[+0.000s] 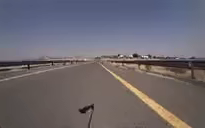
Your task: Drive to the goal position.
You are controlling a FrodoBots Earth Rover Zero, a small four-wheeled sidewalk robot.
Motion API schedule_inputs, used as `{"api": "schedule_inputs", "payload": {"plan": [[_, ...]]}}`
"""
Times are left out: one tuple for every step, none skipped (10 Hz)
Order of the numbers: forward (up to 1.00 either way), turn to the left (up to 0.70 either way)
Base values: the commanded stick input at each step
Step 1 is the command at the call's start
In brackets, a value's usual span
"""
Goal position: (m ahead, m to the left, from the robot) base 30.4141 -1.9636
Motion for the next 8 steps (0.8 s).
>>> {"api": "schedule_inputs", "payload": {"plan": [[1.0, -0.01], [1.0, -0.01], [1.0, -0.01], [1.0, -0.01], [1.0, -0.01], [1.0, -0.01], [1.0, -0.01], [1.0, -0.01]]}}
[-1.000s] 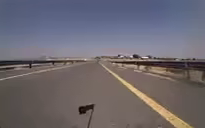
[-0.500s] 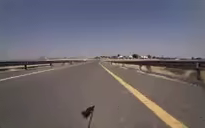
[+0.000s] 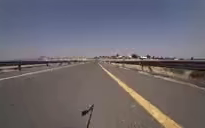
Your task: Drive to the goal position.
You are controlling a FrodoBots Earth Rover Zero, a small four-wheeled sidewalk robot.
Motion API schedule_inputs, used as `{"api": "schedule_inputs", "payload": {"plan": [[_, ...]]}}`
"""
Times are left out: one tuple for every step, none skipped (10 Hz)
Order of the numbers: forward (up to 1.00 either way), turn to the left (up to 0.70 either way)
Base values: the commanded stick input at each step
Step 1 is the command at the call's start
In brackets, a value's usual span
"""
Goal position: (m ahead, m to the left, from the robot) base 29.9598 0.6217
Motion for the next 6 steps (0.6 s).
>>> {"api": "schedule_inputs", "payload": {"plan": [[1.0, -0.01], [1.0, -0.01], [1.0, -0.01], [1.0, -0.01], [1.0, -0.01], [1.0, -0.01]]}}
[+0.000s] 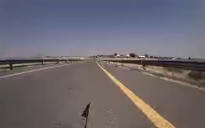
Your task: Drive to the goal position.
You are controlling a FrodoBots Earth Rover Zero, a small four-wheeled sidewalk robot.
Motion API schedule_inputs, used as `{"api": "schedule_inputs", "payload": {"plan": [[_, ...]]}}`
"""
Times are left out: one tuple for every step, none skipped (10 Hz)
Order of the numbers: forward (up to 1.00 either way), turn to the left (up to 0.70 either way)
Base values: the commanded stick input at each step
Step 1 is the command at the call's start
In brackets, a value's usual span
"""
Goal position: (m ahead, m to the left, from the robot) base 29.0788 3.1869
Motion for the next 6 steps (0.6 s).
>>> {"api": "schedule_inputs", "payload": {"plan": [[1.0, -0.01], [1.0, -0.01], [1.0, -0.01], [1.0, -0.01], [1.0, -0.01], [1.0, -0.01]]}}
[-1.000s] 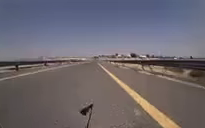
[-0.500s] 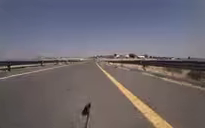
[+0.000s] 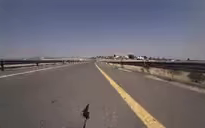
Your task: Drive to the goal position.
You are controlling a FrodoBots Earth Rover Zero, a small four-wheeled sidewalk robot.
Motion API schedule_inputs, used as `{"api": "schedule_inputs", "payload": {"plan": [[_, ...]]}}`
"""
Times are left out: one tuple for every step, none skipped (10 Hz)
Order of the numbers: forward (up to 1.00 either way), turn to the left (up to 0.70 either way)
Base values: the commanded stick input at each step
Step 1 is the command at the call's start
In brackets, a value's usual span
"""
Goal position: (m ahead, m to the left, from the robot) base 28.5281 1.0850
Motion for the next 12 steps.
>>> {"api": "schedule_inputs", "payload": {"plan": [[1.0, -0.01], [1.0, -0.01], [1.0, -0.01], [1.0, -0.01], [1.0, 0.39], [1.0, 0.13], [1.0, -0.01], [1.0, -0.01], [1.0, -0.01], [1.0, -0.01], [1.0, -0.01], [1.0, -0.01]]}}
